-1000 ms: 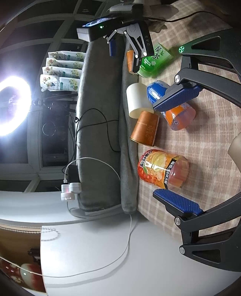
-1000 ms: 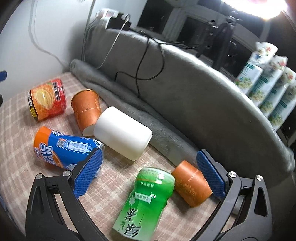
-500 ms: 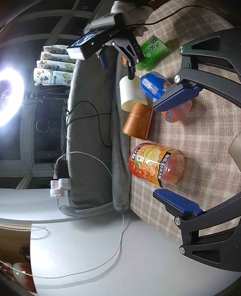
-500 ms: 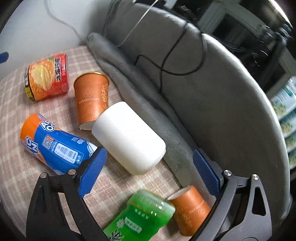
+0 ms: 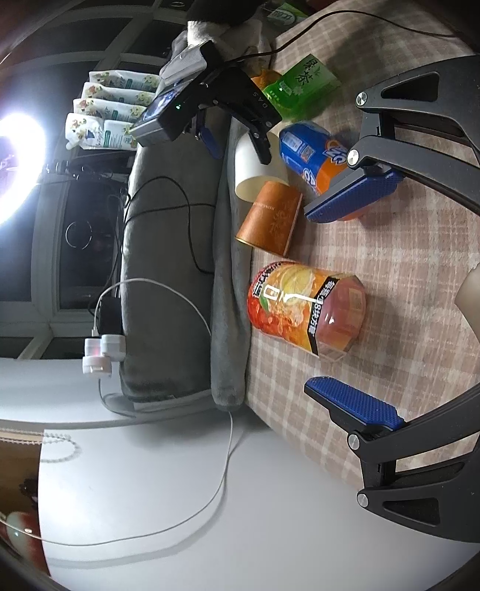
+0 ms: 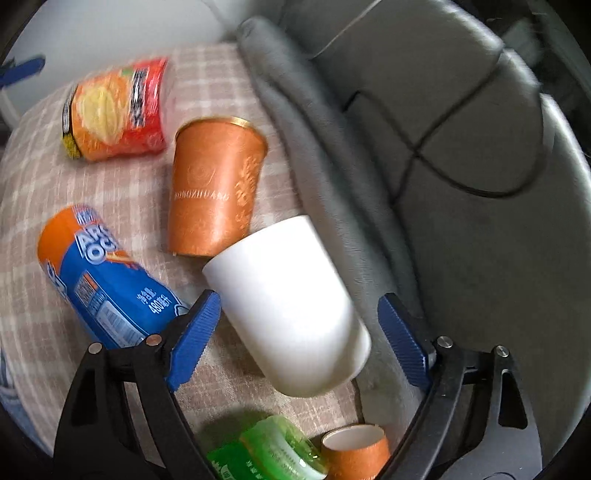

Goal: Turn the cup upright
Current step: 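Close the right gripper on the white cup and lift it, turning the opening up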

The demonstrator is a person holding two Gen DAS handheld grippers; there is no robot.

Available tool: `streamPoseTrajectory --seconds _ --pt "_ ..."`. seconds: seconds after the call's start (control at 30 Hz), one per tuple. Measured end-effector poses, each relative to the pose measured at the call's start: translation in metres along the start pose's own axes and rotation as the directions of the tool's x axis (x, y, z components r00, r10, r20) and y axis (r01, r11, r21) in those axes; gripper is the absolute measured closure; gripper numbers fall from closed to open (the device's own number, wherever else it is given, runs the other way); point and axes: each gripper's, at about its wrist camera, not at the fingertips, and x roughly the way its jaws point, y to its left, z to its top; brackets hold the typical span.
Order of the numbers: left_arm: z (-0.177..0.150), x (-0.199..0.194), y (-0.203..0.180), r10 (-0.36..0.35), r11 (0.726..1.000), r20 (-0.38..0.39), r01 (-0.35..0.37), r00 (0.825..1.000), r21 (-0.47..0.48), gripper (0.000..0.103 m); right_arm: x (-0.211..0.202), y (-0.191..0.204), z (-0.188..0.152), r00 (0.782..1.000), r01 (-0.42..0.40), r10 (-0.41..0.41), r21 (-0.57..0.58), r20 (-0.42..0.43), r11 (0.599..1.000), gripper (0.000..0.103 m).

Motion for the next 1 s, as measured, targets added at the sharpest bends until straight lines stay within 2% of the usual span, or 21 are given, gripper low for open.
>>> streamPoseTrajectory --seconds 0.23,0.5,0.77,1.0 --pt "0.0 0.008 0.006 0.011 1.0 -0.011 -0.011 1.0 -0.016 0.017 0.02 -0.008 0.009 0.998 -0.07 0.07 0.027 -0.001 0.997 0.02" --pt "0.001 0.011 0.005 0.006 1.0 -0.016 -0.006 1.0 -0.019 0.017 0.008 -0.013 0.008 0.999 -0.042 0.04 0.065 0.027 0.997 0.021" --pt "0.001 0.005 0.004 -0.001 1.0 -0.003 0.001 1.0 -0.017 0.017 -0.032 -0.019 -0.014 0.993 -0.001 -0.019 0.167 0.114 0.986 0.024" --pt "0.001 -0.012 0.001 -0.008 1.0 0.027 0.009 1.0 -0.011 0.017 -0.087 -0.004 -0.024 0.974 0.006 -0.062 0.247 0.219 0.969 0.024"
